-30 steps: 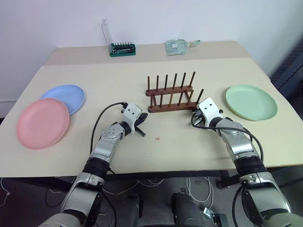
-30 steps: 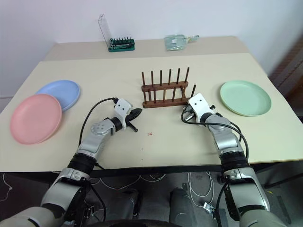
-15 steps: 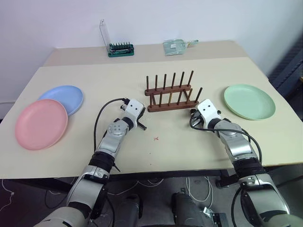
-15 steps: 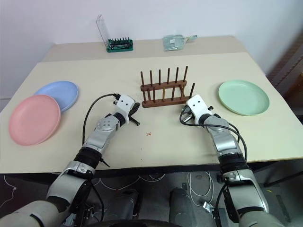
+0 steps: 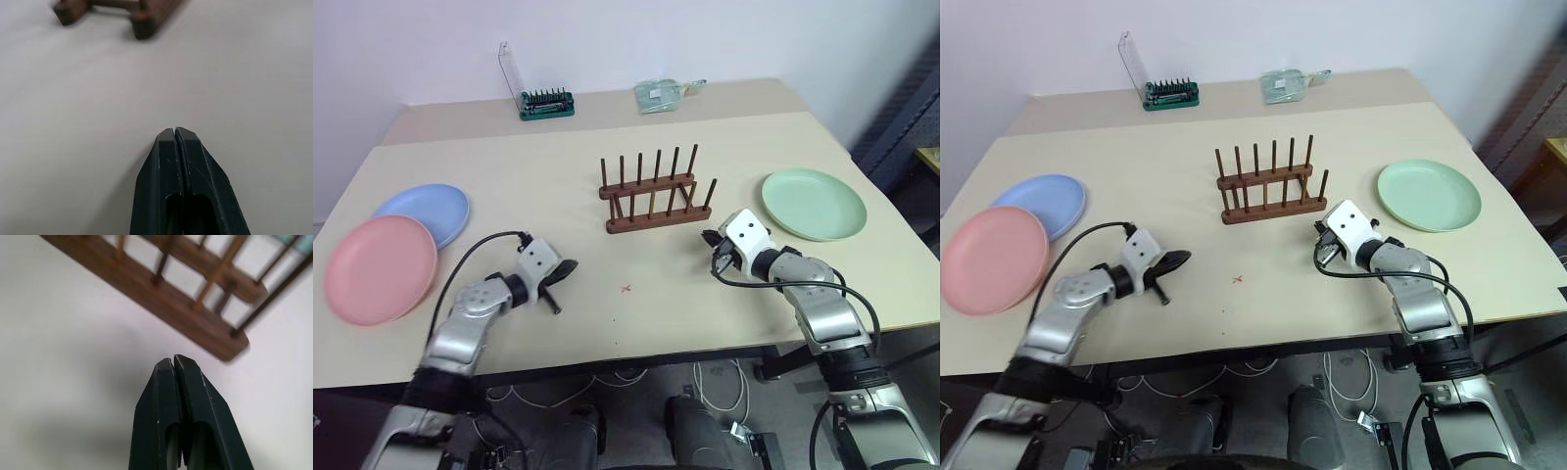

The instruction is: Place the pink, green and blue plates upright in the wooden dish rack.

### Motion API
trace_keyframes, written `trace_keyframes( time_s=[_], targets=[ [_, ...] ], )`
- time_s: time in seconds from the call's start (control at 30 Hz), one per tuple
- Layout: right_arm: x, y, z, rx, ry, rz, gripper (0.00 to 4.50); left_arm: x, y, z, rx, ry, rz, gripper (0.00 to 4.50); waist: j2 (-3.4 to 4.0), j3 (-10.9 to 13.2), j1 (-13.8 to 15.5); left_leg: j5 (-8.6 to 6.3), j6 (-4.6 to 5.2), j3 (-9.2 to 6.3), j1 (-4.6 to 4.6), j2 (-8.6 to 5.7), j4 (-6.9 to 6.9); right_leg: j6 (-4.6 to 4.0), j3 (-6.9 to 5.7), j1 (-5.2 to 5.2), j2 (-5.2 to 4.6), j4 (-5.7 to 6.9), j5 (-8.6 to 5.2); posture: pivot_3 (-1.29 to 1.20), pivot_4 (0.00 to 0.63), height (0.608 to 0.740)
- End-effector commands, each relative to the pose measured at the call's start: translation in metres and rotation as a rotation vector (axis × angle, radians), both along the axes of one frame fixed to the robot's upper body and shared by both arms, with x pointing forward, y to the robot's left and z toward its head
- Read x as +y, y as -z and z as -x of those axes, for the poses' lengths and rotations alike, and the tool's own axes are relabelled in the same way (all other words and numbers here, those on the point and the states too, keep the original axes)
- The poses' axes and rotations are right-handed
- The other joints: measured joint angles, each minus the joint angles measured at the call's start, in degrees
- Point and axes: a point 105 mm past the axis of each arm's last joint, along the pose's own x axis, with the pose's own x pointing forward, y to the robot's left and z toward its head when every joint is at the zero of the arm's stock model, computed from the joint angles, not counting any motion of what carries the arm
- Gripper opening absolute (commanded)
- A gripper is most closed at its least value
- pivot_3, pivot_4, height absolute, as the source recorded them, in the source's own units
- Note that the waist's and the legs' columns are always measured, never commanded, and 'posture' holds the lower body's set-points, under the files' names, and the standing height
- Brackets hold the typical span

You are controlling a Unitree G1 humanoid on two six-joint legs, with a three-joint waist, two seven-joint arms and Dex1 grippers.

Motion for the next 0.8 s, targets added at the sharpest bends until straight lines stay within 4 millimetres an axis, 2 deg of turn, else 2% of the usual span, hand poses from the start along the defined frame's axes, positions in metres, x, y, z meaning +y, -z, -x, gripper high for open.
trace_keyframes(
  time_s=[0.03,0.13,0.23,0.3,0.4,0.5,0.6,0.7,0.8],
  targets=[
    [0.01,-0.017,0.001,-0.052,-0.057,-0.001,0.0,0.028,-0.003,0.012,0.103,-0.104,0.133,1.27,0.0,0.0,0.2,0.0,0.0,-0.02,-0.01,0.01,0.0,0.05,-0.01,0.0,0.0,0.0,-0.06,0.0,0.15,0.74],
    [0.018,-0.021,-0.002,-0.061,-0.088,-0.003,0.0,0.057,-0.047,0.002,-0.029,-0.291,0.341,2.81,-0.15,0.2,0.7,0.0,0.0,-0.07,-0.1,0.02,0.02,0.12,-0.02,-0.07,0.0,0.0,-0.12,0.0,0.15,0.74],
    [0.023,-0.022,-0.003,-0.065,-0.105,-0.009,0.0,0.113,-0.071,-0.004,-0.177,-0.635,0.388,4.29,-0.3,0.2,1.2,0.01,-0.02,-0.14,-0.15,0.02,0.06,0.02,-0.05,-0.1,0.0,0.0,-0.05,0.0,0.15,0.74],
    [0.026,-0.021,-0.004,-0.06,-0.116,-0.013,0.0,0.16,-0.081,0.0,-0.247,-0.908,0.466,4.41,-0.35,0.2,1.5,0.02,-0.03,-0.15,-0.15,0.0,0.05,-0.05,-0.05,-0.1,-0.01,-0.01,0.0,0.0,0.15,0.74],
    [0.029,-0.019,-0.004,-0.054,-0.13,-0.015,0.0,0.193,-0.087,0.01,-0.303,-1.11,0.528,4.41,-0.36,0.2,1.8,0.02,-0.05,-0.18,-0.16,-0.04,0.04,-0.02,-0.06,-0.08,-0.01,-0.03,-0.01,0.0,0.15,0.74],
    [0.034,-0.016,-0.005,-0.047,-0.152,-0.007,0.0,0.243,-0.082,0.045,-0.331,-1.401,0.684,4.41,-0.4,0.2,2.1,0.02,-0.06,-0.13,-0.15,-0.07,0.04,-0.02,-0.05,-0.08,-0.03,-0.04,-0.01,0.0,0.15,0.74],
    [0.036,-0.016,-0.008,-0.048,-0.158,-0.01,0.0,0.256,-0.064,0.062,-0.255,-1.527,0.756,4.41,-0.47,0.3,2.3,0.01,-0.08,-0.14,-0.14,-0.05,0.04,-0.02,-0.06,-0.09,-0.02,-0.03,-0.01,0.0,0.15,0.74],
    [0.038,-0.015,-0.008,-0.047,-0.167,-0.011,0.0,0.25,-0.042,0.067,-0.112,-1.568,0.741,4.41,-0.53,0.3,2.8,0.03,-0.11,-0.15,-0.15,-0.07,0.07,-0.02,-0.06,-0.06,-0.03,-0.03,-0.01,0.0,0.15,0.74],
    [0.039,-0.014,-0.008,-0.047,-0.168,-0.012,0.0,0.247,-0.036,0.069,-0.07,-1.596,0.794,4.41,-0.75,0.3,3.0,0.04,-0.13,-0.18,-0.16,-0.09,0.1,-0.02,-0.08,-0.01,-0.03,-0.04,-0.01,0.0,0.15,0.74]
  ],
)
